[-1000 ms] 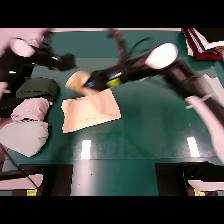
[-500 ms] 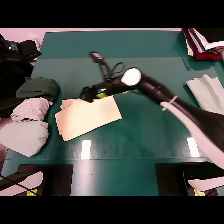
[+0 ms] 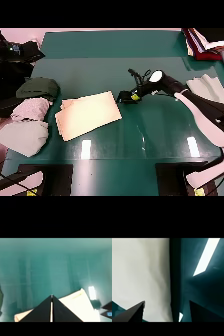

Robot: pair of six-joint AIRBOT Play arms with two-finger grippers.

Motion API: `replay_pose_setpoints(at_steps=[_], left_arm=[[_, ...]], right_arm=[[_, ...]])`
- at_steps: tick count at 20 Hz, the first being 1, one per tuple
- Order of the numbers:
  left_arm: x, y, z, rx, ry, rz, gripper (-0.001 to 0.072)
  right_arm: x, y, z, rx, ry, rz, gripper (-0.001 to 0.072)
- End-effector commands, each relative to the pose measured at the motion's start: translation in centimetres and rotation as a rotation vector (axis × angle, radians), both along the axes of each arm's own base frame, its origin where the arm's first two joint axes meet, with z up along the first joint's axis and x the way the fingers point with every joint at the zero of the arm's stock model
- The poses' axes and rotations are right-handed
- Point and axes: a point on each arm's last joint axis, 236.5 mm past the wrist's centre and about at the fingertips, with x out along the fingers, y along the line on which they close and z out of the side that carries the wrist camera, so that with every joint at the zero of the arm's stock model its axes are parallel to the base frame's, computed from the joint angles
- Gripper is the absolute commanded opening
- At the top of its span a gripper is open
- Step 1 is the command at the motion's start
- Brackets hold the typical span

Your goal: Fold the shirts.

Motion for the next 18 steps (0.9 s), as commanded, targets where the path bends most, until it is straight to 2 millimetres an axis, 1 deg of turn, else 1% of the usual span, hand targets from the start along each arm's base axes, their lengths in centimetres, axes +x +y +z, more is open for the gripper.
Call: replay_pose_setpoints(at_steps=[1,2,3,4,5,6,7,8,9,10,11,13,14,16,18], left_arm=[[-0.2,-0.4,-0.2,-0.010,0.010,-0.016,0.0022],[-0.2,-0.5,-0.1,-0.014,0.011,-0.018,0.0022],[-0.2,-0.6,-0.1,-0.022,0.010,-0.021,0.0022],[-0.2,-0.9,0.1,-0.034,0.009,-0.025,0.0022],[-0.3,-1.1,0.2,-0.045,0.008,-0.029,0.0022],[-0.3,-1.4,0.3,-0.055,0.007,-0.035,0.0022],[-0.4,-2.0,0.3,-0.051,0.004,-0.049,0.0022],[-0.6,-3.1,0.2,-0.037,0.003,-0.078,0.0021],[-0.9,-4.6,0.1,-0.025,0.003,-0.113,0.0021],[-1.2,-6.4,0.1,-0.011,-0.004,-0.152,0.0021],[-1.7,-8.3,0.2,-0.004,-0.014,-0.193,0.0021],[-2.4,-11.6,0.6,-0.010,-0.038,-0.258,0.0021],[-2.7,-12.8,0.8,-0.013,-0.049,-0.281,0.0021],[-3.4,-14.5,1.0,-0.016,-0.055,-0.320,0.0021],[-3.9,-15.5,0.9,-0.018,-0.054,-0.343,0.0022]], right_arm=[[0.0,3.8,-2.1,0.074,0.100,0.019,0.0622],[-0.6,5.3,-2.5,0.098,0.132,0.043,0.0622],[-1.4,6.4,-3.0,0.107,0.162,0.074,0.0618],[-2.1,7.3,-3.4,0.108,0.182,0.110,0.0539],[-2.4,8.1,-3.7,0.108,0.185,0.136,0.0407],[-2.2,8.8,-3.6,0.110,0.168,0.144,0.0230],[-1.6,9.4,-3.2,0.117,0.134,0.138,0.0046],[-0.4,9.8,-2.4,0.128,0.092,0.124,0.0016],[1.0,9.6,-1.2,0.131,0.043,0.112,0.0016],[2.7,8.6,0.3,0.125,-0.011,0.098,0.0017],[4.6,7.1,1.7,0.110,-0.056,0.069,0.0016],[8.8,1.6,4.8,0.050,-0.135,-0.023,0.0017],[10.7,-1.9,6.2,0.019,-0.172,-0.077,0.0016],[13.6,-10.0,9.5,-0.034,-0.243,-0.200,0.0016],[15.2,-18.2,12.0,-0.088,-0.296,-0.329,0.0016]])
